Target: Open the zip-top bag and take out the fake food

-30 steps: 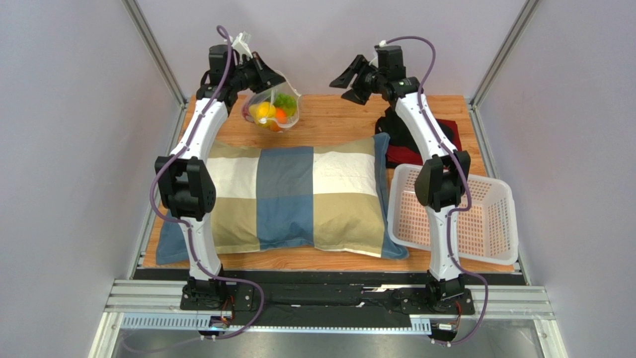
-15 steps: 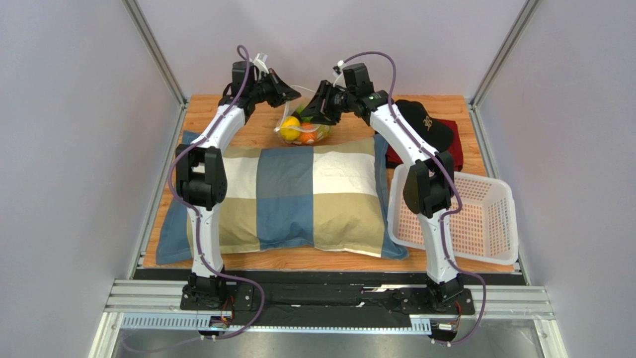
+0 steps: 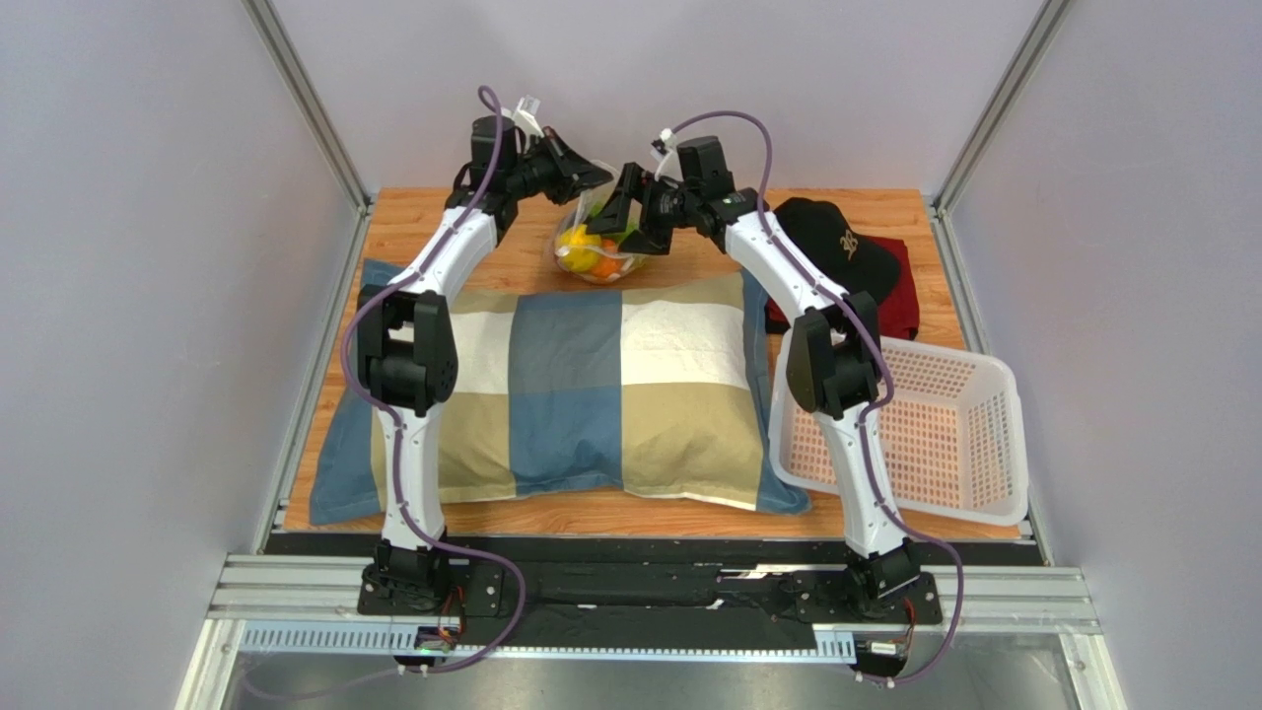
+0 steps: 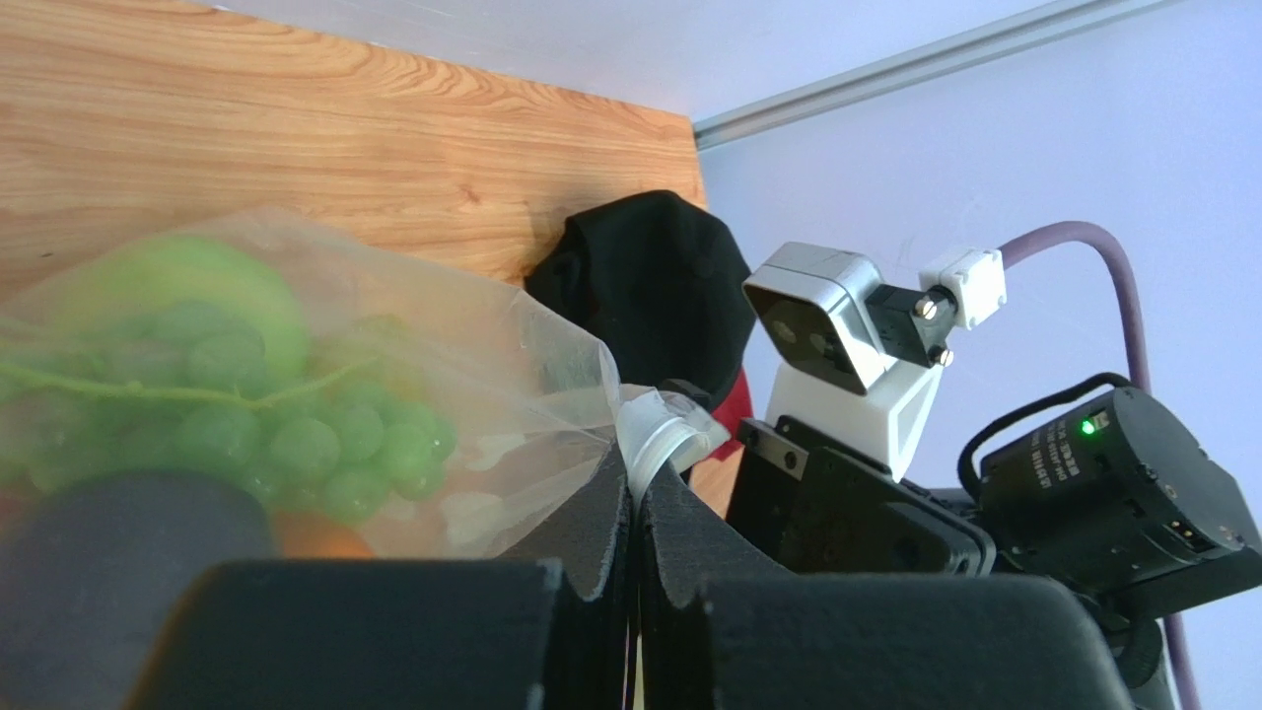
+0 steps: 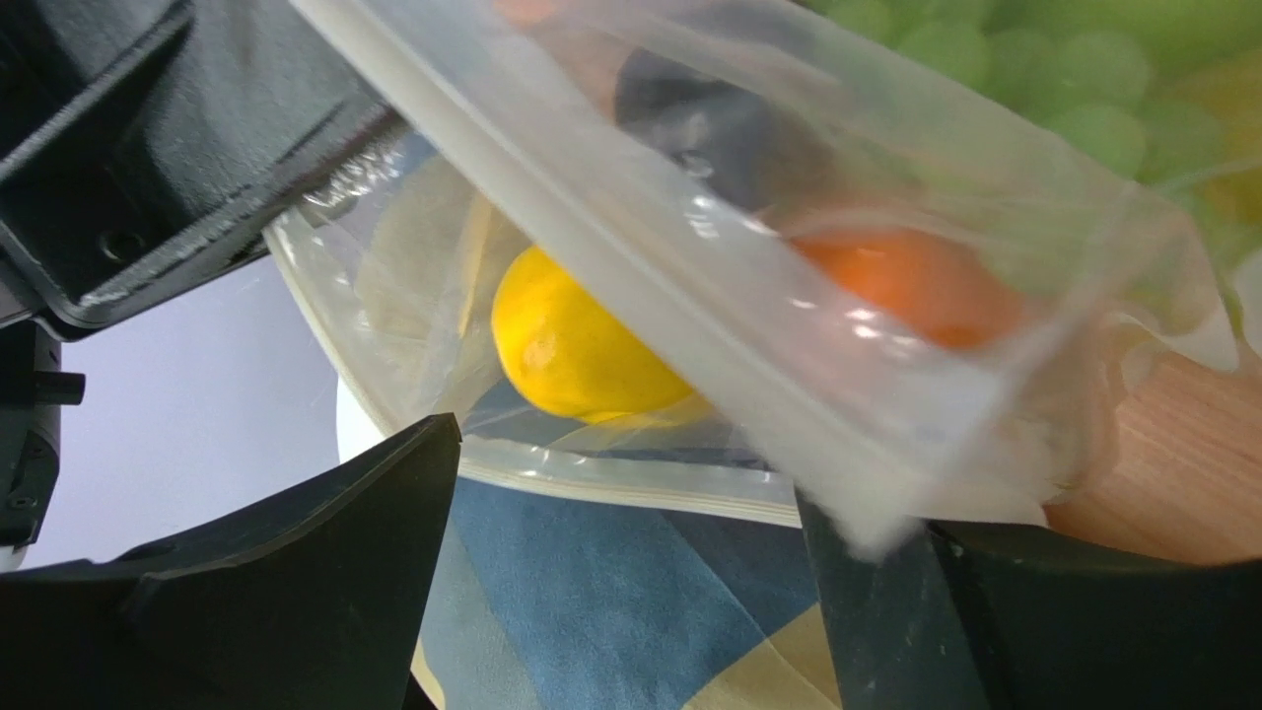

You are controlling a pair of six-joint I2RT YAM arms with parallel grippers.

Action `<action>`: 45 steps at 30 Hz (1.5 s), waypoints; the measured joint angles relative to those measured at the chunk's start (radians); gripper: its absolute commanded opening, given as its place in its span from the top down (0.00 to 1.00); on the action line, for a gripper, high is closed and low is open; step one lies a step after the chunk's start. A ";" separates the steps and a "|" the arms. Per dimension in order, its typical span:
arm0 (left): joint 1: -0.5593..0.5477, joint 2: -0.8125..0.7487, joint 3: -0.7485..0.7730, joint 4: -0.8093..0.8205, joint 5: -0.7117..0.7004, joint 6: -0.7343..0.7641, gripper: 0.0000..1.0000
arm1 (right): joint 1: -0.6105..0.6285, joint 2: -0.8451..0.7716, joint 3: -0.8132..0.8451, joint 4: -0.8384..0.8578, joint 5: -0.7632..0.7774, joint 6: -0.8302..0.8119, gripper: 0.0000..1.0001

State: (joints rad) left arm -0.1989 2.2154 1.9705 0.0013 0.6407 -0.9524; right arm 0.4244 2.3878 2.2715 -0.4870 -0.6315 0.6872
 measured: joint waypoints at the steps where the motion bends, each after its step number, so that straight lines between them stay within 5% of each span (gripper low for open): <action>1: -0.002 0.000 0.000 0.003 0.000 -0.006 1.00 | 0.000 0.002 -0.001 0.006 -0.008 -0.006 0.10; 7: -0.018 0.001 -0.021 0.046 -0.002 -0.048 1.00 | 0.004 0.033 0.009 0.081 -0.061 -0.026 0.02; 17: -0.017 0.003 -0.028 0.047 0.035 -0.062 1.00 | 0.003 0.066 -0.036 0.224 -0.126 -0.027 0.03; 36: -0.015 0.003 -0.145 0.259 0.113 -0.295 1.00 | 0.027 0.064 -0.157 0.389 -0.046 -0.099 0.00; 41: -0.019 0.003 -0.158 0.272 0.104 -0.323 1.00 | 0.049 0.055 -0.235 0.432 0.076 -0.152 0.05; 45: -0.019 0.003 -0.180 0.274 0.080 -0.336 1.00 | 0.059 0.055 -0.242 0.424 0.146 -0.170 0.18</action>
State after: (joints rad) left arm -0.2184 2.2181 1.7905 0.2752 0.7208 -1.2881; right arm 0.4831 2.4432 2.0293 -0.0631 -0.4850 0.5171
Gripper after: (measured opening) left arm 0.000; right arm 0.886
